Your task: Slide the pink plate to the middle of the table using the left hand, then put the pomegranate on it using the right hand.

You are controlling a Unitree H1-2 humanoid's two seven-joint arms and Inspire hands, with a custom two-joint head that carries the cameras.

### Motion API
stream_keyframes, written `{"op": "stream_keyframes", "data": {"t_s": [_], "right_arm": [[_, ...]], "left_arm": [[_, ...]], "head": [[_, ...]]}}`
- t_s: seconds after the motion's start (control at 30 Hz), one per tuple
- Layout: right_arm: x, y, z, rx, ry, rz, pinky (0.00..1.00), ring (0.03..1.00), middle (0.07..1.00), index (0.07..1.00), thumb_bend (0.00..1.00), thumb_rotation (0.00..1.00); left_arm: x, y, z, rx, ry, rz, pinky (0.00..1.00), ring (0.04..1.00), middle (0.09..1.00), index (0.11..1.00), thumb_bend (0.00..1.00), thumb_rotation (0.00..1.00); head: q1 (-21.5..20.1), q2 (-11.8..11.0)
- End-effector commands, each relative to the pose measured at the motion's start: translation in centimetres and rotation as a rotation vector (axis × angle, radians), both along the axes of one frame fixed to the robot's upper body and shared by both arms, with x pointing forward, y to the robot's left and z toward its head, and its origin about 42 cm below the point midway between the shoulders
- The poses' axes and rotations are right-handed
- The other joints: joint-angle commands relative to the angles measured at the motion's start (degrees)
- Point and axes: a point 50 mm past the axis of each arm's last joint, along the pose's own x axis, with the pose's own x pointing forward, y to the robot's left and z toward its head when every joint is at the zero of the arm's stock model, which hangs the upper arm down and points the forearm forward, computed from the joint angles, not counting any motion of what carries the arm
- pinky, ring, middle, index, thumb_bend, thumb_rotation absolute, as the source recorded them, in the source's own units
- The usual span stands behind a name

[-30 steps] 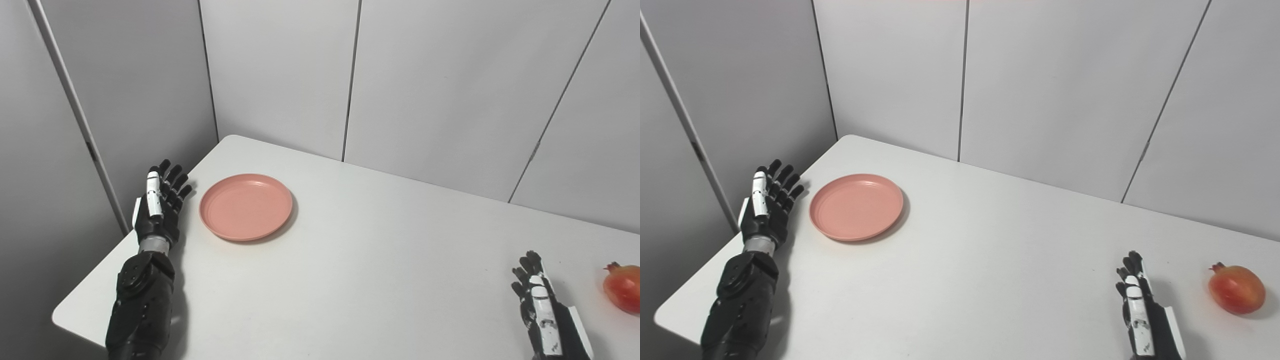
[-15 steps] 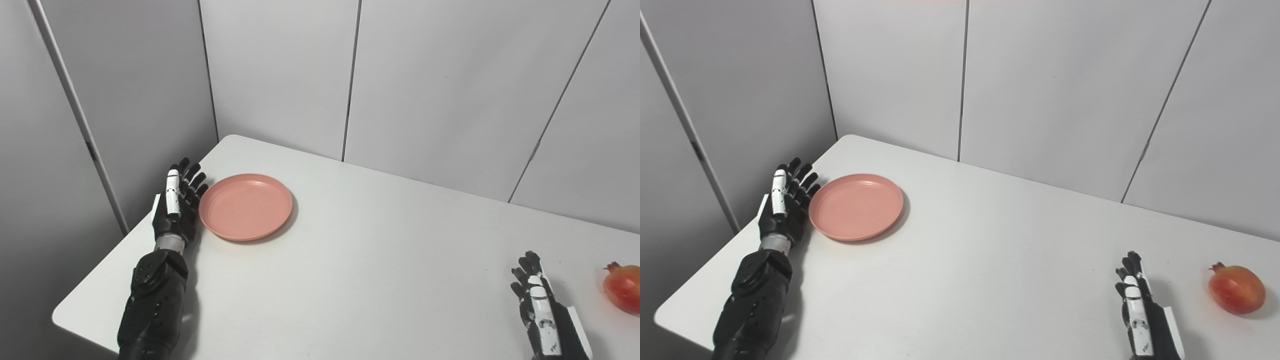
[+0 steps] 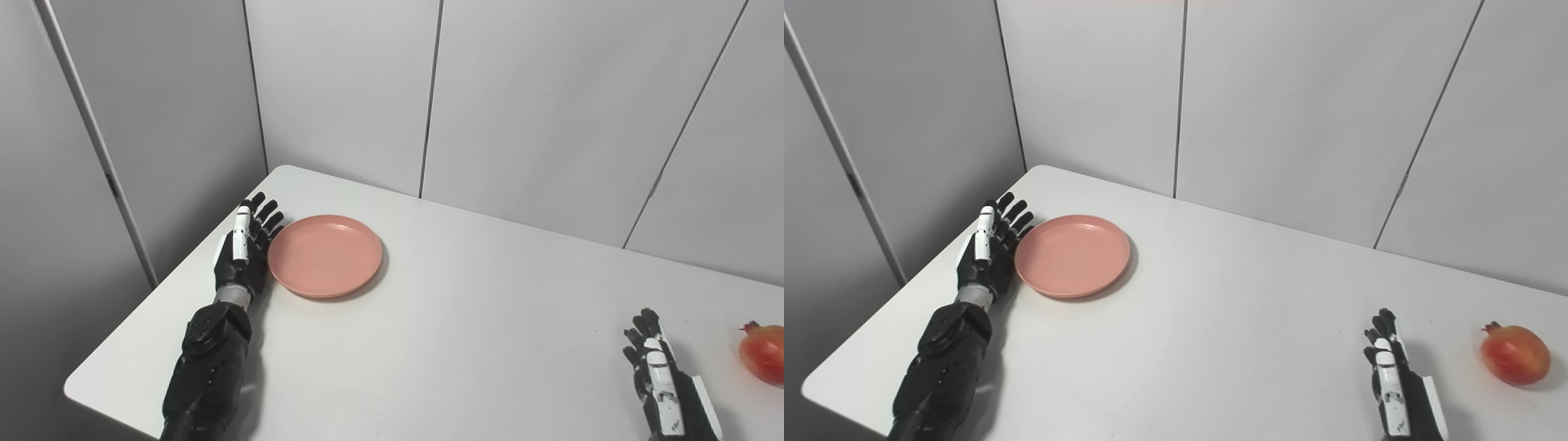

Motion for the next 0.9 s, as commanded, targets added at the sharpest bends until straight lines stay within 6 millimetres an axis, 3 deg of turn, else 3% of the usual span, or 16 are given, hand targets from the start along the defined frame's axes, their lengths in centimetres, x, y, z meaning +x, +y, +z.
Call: {"op": "stream_keyframes", "data": {"t_s": [0.0, 0.63, 0.87], "right_arm": [[0.7, 0.3, 1.8, 0.002, -0.102, 0.016, 1.0, 1.0, 1.0, 1.0, 0.08, 1.0], [0.8, 0.7, 1.5, 0.005, -0.109, 0.009, 1.0, 1.0, 1.0, 1.0, 0.1, 1.0], [0.8, 0.8, 1.5, -0.01, -0.117, 0.011, 1.0, 1.0, 1.0, 1.0, 0.13, 1.0]], "left_arm": [[1.3, -1.4, 1.0, -0.012, -0.014, -0.042, 0.9, 0.913, 0.915, 0.907, 0.35, 1.0], [2.5, -5.8, 1.2, -0.027, -0.003, -0.171, 0.92, 0.922, 0.925, 0.919, 0.36, 1.0], [3.0, -8.5, 1.2, -0.032, 0.017, -0.209, 0.9, 0.905, 0.909, 0.904, 0.36, 1.0]], "head": [[-0.26, 0.12], [-2.78, 1.1], [-4.05, 1.61]]}}
